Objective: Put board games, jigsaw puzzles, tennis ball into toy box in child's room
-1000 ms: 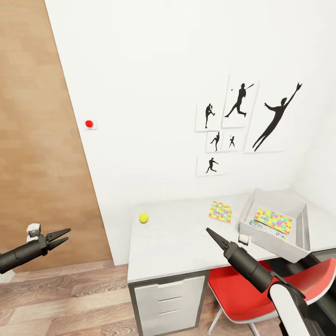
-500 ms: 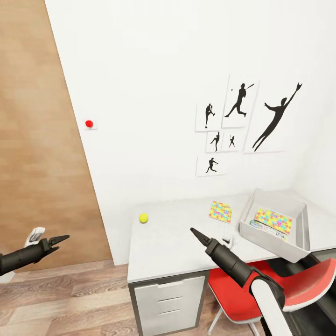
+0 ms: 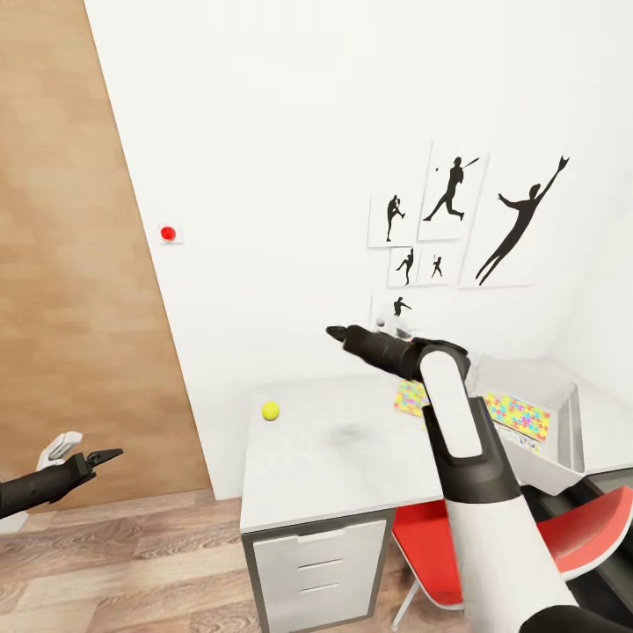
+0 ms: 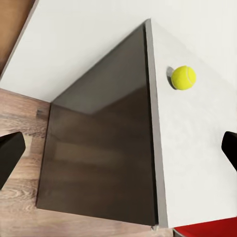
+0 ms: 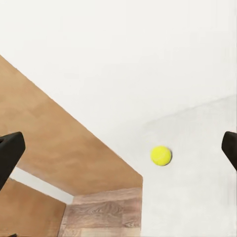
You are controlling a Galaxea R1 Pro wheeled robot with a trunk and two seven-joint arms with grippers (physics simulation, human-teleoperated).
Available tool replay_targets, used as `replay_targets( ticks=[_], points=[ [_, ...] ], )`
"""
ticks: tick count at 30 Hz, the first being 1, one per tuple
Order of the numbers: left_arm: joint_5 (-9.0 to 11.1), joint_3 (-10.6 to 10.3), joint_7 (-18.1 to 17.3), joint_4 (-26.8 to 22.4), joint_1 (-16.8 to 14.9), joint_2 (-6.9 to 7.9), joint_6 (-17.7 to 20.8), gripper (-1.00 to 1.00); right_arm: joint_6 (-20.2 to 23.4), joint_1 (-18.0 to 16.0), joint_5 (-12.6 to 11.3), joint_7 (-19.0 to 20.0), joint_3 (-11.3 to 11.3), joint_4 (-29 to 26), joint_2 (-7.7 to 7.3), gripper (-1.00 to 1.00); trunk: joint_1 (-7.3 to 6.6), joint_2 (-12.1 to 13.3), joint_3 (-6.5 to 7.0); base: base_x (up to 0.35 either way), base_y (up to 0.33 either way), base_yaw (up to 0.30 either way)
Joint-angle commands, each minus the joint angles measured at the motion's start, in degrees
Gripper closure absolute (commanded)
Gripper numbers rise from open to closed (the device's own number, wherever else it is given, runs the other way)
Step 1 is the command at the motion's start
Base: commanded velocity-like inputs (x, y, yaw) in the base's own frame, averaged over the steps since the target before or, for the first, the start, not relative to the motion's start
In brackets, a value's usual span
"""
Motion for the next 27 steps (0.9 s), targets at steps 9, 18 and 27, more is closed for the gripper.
replay_targets(
  ticks=[9,18,27],
  points=[
    [-0.6,0.4,-0.4,-0.1,-0.1,0.07,0.4,-1.0,2.6,-14.9,-0.7,-17.3,0.2,19.2,1.7,-1.0,0.04,-0.1,-0.15,0.0,0.0,0.0],
    [-0.7,0.2,-0.2,-1.0,-0.1,0.16,0.3,-1.0,0.2,-19.5,0.0,-19.8,0.6,37.0,1.7,-1.0,0.04,-0.1,-0.15,0.0,0.0,0.0],
    [-0.7,0.1,6.6,-1.7,-0.1,0.11,0.3,-1.0,-5.8,-19.7,0.9,-20.5,1.1,47.9,1.7,-1.0,0.04,-0.1,-0.15,0.0,0.0,0.0]
  ],
)
